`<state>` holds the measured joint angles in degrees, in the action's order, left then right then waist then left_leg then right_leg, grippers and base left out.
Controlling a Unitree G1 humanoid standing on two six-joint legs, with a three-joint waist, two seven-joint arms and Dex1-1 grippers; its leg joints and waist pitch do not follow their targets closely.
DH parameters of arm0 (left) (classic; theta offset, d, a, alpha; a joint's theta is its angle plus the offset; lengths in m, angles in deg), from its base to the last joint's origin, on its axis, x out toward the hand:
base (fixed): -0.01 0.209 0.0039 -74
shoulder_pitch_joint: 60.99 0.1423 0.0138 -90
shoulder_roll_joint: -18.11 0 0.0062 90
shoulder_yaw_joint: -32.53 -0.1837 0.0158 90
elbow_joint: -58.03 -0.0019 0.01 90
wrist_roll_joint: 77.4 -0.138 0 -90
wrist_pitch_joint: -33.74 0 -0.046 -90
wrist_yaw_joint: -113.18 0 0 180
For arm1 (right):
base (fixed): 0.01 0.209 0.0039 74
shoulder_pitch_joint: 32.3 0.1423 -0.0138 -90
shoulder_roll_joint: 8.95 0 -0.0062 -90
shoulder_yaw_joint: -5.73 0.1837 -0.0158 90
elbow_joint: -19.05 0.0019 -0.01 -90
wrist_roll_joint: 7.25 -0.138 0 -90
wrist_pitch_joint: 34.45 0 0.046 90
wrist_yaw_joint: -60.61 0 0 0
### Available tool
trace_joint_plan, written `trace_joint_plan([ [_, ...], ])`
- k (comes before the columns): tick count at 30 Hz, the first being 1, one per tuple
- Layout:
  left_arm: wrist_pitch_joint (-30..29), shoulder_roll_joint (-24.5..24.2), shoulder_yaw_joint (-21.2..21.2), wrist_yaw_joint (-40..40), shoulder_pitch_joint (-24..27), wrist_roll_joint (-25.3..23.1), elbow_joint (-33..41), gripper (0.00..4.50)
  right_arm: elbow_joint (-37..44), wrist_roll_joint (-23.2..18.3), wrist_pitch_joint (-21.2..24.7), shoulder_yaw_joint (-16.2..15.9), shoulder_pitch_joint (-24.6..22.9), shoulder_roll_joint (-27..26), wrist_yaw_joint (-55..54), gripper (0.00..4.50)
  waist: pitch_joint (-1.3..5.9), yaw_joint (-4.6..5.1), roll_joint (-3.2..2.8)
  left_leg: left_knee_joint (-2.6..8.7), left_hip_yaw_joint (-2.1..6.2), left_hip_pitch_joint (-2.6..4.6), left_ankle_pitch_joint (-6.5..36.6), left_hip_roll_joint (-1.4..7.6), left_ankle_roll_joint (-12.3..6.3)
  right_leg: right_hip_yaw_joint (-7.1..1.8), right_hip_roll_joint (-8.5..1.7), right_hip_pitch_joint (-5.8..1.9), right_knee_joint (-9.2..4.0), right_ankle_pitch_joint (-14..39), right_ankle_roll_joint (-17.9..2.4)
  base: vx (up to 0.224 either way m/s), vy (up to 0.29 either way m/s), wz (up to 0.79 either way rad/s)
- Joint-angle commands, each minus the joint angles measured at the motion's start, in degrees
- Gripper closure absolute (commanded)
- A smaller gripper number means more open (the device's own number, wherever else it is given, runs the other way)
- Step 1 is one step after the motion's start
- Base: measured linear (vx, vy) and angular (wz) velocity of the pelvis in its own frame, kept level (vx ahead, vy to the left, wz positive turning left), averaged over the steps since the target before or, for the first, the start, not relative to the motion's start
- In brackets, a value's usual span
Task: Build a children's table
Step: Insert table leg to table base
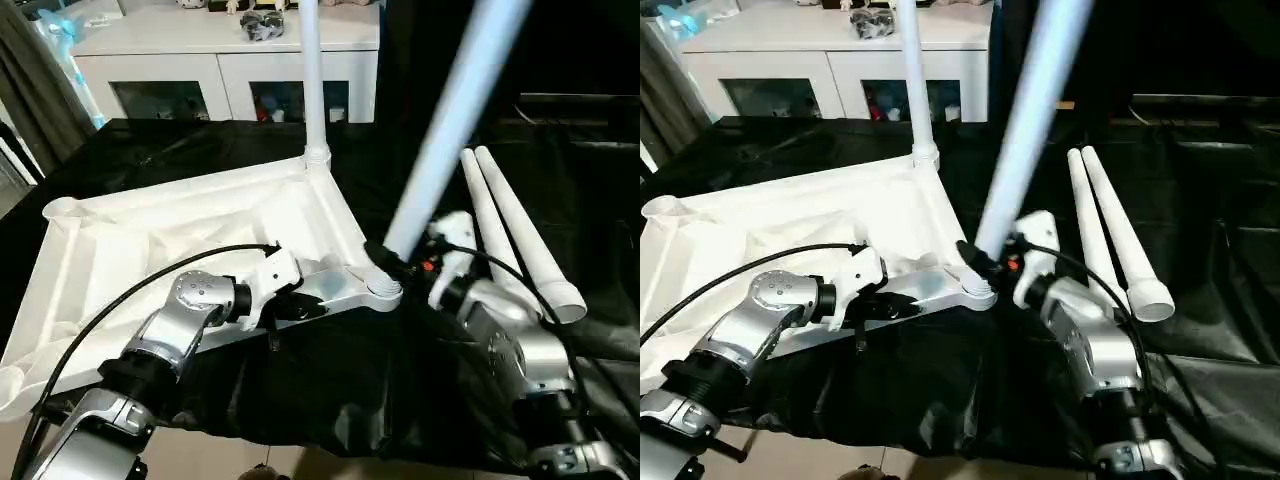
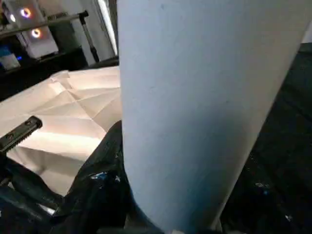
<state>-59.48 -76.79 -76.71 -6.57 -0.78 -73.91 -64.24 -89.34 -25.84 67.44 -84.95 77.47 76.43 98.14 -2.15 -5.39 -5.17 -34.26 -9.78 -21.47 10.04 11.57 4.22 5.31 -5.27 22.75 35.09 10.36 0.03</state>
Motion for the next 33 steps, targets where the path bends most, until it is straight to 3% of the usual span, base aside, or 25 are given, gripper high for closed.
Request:
trace_joint_plan([
  [1, 1.8, 0.6, 0.8, -1.3, -1.0, -0.3, -0.1, 4.5, -2.7, 0.1, -0.4, -0.2, -2.2, -0.8, 0.4, 2.59, 3.33, 0.09, 0.58, 4.52, 0.56, 0.6, 18.0, 1.22, -0.65, -2.59, -3.3, -2.41, -5.19, 20.0, -9.2, 0.0, 0.0, 0.0],
  [3, 2.0, 0.7, 0.9, -1.6, -1.2, -0.6, -0.4, 4.5, -3.0, 0.3, -1.8, -0.3, -2.9, -1.0, 0.7, 2.59, 3.23, 0.01, 0.52, 4.6, 0.58, 0.8, 18.9, 1.28, -0.65, -2.62, -3.37, -2.24, -5.47, 21.5, -8.9, 0.0, 0.0, 0.0],
  [8, 2.3, 0.6, 0.8, -1.5, -1.2, -1.3, -0.3, 4.5, -3.2, 6.7, -6.1, -5.1, -4.4, 1.1, 0.5, 2.59, 3.02, -0.14, 0.68, 4.76, 0.63, 0.71, 19.2, 1.27, -0.35, -2.61, -3.35, -2.18, -5.61, 23.2, -8.0, 0.0, 0.0, 0.0],
  [13, 2.9, 0.2, 0.7, -1.2, -1.1, -2.1, 0.0, 4.5, -2.2, 10.9, -6.5, -8.0, -3.4, 2.2, -0.2, 2.59, 2.9, 0.03, 1.0, 4.89, 0.72, 0.77, 20.1, 1.23, -0.43, -2.62, -3.34, -2.11, -5.82, 25.5, -7.2, 0.0, 0.0, 0.0],
  [15, 2.9, 0.3, 0.8, -1.2, -1.0, -2.2, 0.1, 4.5, -2.4, 11.1, -6.2, -8.3, -2.8, 2.2, -0.1, 2.59, 2.78, 0.21, 1.31, 4.99, 0.68, 0.93, 21.1, 1.27, -0.38, -2.63, -3.3, -1.93, -6.07, 26.6, -7.0, 0.0, 0.0, 0.0],
  [17, 3.0, 0.3, 0.8, -1.2, -1.0, -2.3, 0.1, 4.5, -2.5, 11.1, -6.1, -8.4, -2.7, 2.2, -0.1, 2.59, 2.72, 0.3, 1.13, 5.03, 0.79, 1.0, 22.1, 1.25, -0.18, -2.59, -3.4, -1.89, -6.17, 27.8, -6.8, 0.0, 0.0, 0.0],
  [19, 3.2, 0.1, 0.8, -1.0, -0.9, -2.4, 0.2, 4.5, -3.1, 11.1, -5.2, -8.9, -2.2, 2.7, 1.1, 2.59, 2.73, 0.44, 1.79, 5.09, 0.77, 1.0, 22.1, 1.3, -0.33, -2.63, -3.38, -1.87, -6.25, 27.8, -6.6, 0.0, 0.0, 0.0],
  [21, 3.3, 0.0, 0.8, -0.9, -0.9, -2.4, 0.2, 4.5, -3.4, 11.2, -5.0, -9.1, -2.0, 2.9, 1.6, 2.59, 2.71, 0.41, 1.56, 5.08, 0.78, 0.97, 21.7, 1.3, -0.45, -2.66, -3.44, -1.83, -6.23, 28.0, -6.6, 0.0, 0.0, 0.0],
  [23, 3.1, -0.7, 0.6, 1.1, -0.8, -2.0, 1.1, 4.5, -5.2, 10.6, -4.5, -9.3, -0.6, 3.1, 3.9, 2.59, 2.71, 0.42, 1.92, 5.11, 0.8, 0.91, 21.7, 1.27, -0.48, -2.67, -3.47, -1.9, -6.12, 27.9, -6.7, 0.0, 0.0, 0.0],
  [24, 2.8, -0.9, 0.5, 1.9, -0.7, -1.8, 1.5, 4.5, -5.7, 10.3, -4.5, -9.3, -0.1, 3.1, 4.7, 2.59, 2.72, 0.49, 1.81, 5.1, 0.78, 0.87, 21.6, 1.27, -0.61, -2.68, -3.55, -1.91, -6.2, 28.3, -6.7, 0.0, 0.0, 0.0],
  [25, 2.7, -1.0, 0.5, 2.3, -0.7, -1.7, 1.7, 4.5, -6.0, 10.2, -4.5, -9.3, 0.1, 3.1, 5.2, 2.59, 2.75, 0.49, 1.79, 5.09, 0.79, 0.82, 21.3, 1.27, -0.64, -2.7, -3.58, -1.94, -6.2, 28.1, -6.7, 0.0, 0.0, 0.0],
  [27, 2.3, -2.0, 0.0, 5.2, -0.9, -1.1, 3.2, 4.5, -6.3, 8.7, -3.8, -9.4, 1.0, 3.4, 9.1, 2.59, 2.81, 0.39, 2.33, 5.22, 0.77, 0.76, 20.5, 1.37, -0.82, -2.77, -3.54, -2.09, -6.1, 26.7, -7.0, 0.0, 0.0, 0.0],
  [29, 1.9, -2.8, -0.5, 7.3, -0.9, -0.8, 4.2, 4.5, -6.1, 8.3, -4.0, -10.0, 1.1, 4.1, 11.6, 2.59, 2.92, 0.22, 2.09, 5.22, 0.73, 0.71, 19.5, 1.56, -1.0, -2.89, -3.52, -2.09, -5.78, 24.1, -7.9, 0.0, 0.0, 0.0],
  [30, 1.7, -3.3, -0.9, 8.5, -0.9, -0.7, 4.9, 4.5, -5.8, 8.1, -4.0, -10.4, 1.0, 4.6, 12.8, 2.59, 2.44, 0.23, 2.02, 5.44, 0.75, 0.51, 19.3, 1.62, -1.04, -2.92, -3.38, -1.96, -5.65, 22.1, -8.5, 0.0, 0.0, 0.0],
  [32, 1.9, -4.0, -1.4, 10.2, -1.2, -0.6, 5.3, 4.5, -5.4, 8.1, -4.4, -11.1, 0.8, 5.4, 14.7, 2.59, 2.68, 0.27, 2.11, 5.37, 0.66, 0.55, 18.6, 1.65, -1.19, -2.95, -3.26, -2.16, -5.23, 18.7, -9.6, 0.0, 0.0, 0.0],
  [33, 1.9, -4.5, -1.6, 11.4, -1.4, -0.6, 5.5, 4.5, -5.0, 8.2, -4.8, -11.6, 0.6, 6.0, 16.0, 2.59, 2.37, 0.29, 1.98, 5.42, 0.59, 0.5, 18.7, 1.62, -1.3, -2.96, -3.14, -2.07, -5.2, 17.5, -10.2, 0.0, 0.0, 0.0],
])
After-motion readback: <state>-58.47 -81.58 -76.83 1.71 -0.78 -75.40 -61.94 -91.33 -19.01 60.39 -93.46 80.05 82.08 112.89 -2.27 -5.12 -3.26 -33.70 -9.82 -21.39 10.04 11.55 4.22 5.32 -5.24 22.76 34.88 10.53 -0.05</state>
